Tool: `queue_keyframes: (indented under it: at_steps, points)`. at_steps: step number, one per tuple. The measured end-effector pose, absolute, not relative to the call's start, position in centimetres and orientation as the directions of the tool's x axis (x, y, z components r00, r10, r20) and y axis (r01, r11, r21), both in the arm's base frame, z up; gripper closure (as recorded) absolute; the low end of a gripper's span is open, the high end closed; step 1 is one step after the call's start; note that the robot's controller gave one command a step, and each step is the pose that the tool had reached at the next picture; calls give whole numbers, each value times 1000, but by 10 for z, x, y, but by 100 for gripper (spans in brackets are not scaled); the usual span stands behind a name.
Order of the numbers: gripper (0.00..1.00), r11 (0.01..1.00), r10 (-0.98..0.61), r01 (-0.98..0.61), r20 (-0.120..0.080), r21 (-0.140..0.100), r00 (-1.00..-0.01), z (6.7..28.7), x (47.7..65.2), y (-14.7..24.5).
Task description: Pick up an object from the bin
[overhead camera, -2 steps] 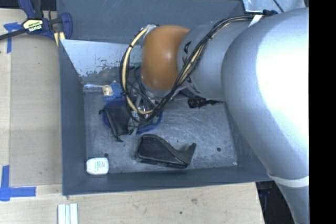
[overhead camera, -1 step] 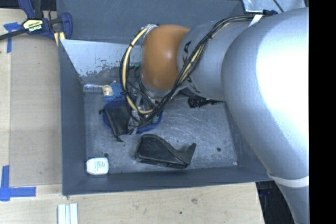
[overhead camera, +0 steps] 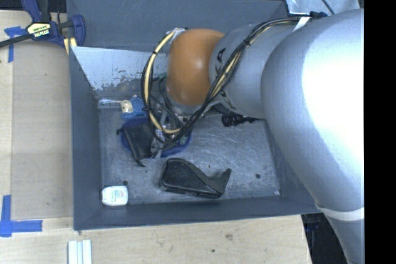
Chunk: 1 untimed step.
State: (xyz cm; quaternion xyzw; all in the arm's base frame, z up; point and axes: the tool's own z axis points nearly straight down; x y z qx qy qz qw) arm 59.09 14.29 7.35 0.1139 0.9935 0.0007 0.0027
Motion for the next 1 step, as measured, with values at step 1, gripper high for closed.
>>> queue_keyframes:
  at_steps: [1]
  points:
    - [100, 974, 228, 228, -12, 6, -974, 76, 594, 143]
